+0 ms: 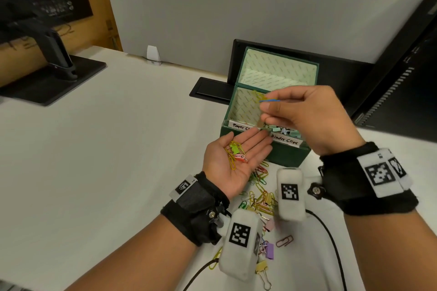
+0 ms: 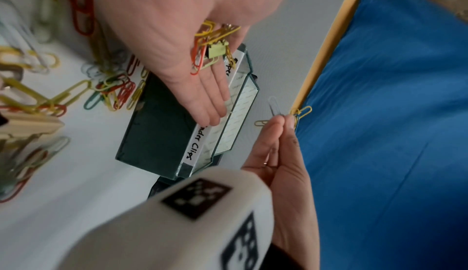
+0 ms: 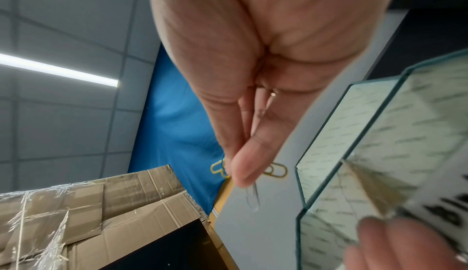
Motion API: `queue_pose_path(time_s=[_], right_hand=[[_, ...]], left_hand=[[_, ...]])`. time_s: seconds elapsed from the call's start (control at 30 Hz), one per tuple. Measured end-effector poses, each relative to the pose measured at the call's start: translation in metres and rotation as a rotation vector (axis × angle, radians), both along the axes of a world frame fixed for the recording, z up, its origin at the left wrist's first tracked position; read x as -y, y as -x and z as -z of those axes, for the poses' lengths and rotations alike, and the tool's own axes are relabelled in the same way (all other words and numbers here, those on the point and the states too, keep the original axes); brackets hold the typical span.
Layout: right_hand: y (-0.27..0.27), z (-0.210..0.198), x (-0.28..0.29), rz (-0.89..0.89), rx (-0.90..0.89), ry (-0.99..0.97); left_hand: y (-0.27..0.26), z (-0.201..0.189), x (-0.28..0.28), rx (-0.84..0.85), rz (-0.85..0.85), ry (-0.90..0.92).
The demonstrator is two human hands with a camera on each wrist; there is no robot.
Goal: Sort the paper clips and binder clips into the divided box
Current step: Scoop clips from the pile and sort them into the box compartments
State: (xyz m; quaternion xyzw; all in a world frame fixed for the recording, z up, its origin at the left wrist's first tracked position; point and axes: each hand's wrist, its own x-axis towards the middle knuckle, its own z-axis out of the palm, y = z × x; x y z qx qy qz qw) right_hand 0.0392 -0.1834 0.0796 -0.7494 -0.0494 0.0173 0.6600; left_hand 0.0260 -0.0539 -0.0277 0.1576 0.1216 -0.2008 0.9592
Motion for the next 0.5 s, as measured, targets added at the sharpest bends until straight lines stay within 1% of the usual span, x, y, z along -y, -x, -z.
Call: queue_pose_path(time_s=[0.13, 0.3, 0.43, 0.47, 0.5], right_hand=[[-0.021, -0.008, -0.008, 0.049, 0.037, 0.029], [-0.038, 0.003, -0.021, 0.081, 0.031, 0.203], [-0.043, 0.008, -0.025, 0.103, 0.058, 0.259], [-0.045, 0.009, -0.025, 0.102, 0.064, 0.318], [-0.047, 0.009, -0.025, 0.083, 0.063, 0.43]], left_hand=[[0.0, -0.001, 0.0, -0.015, -0.012, 0.002], [0.001, -0.003, -0.001, -0.022, -0.023, 0.013], [0.0, -0.005, -0.003, -0.032, -0.039, 0.009], [0.001, -0.005, -0.003, -0.032, -0.042, 0.008], [0.001, -0.005, -0.003, -0.033, -0.041, 0.003]])
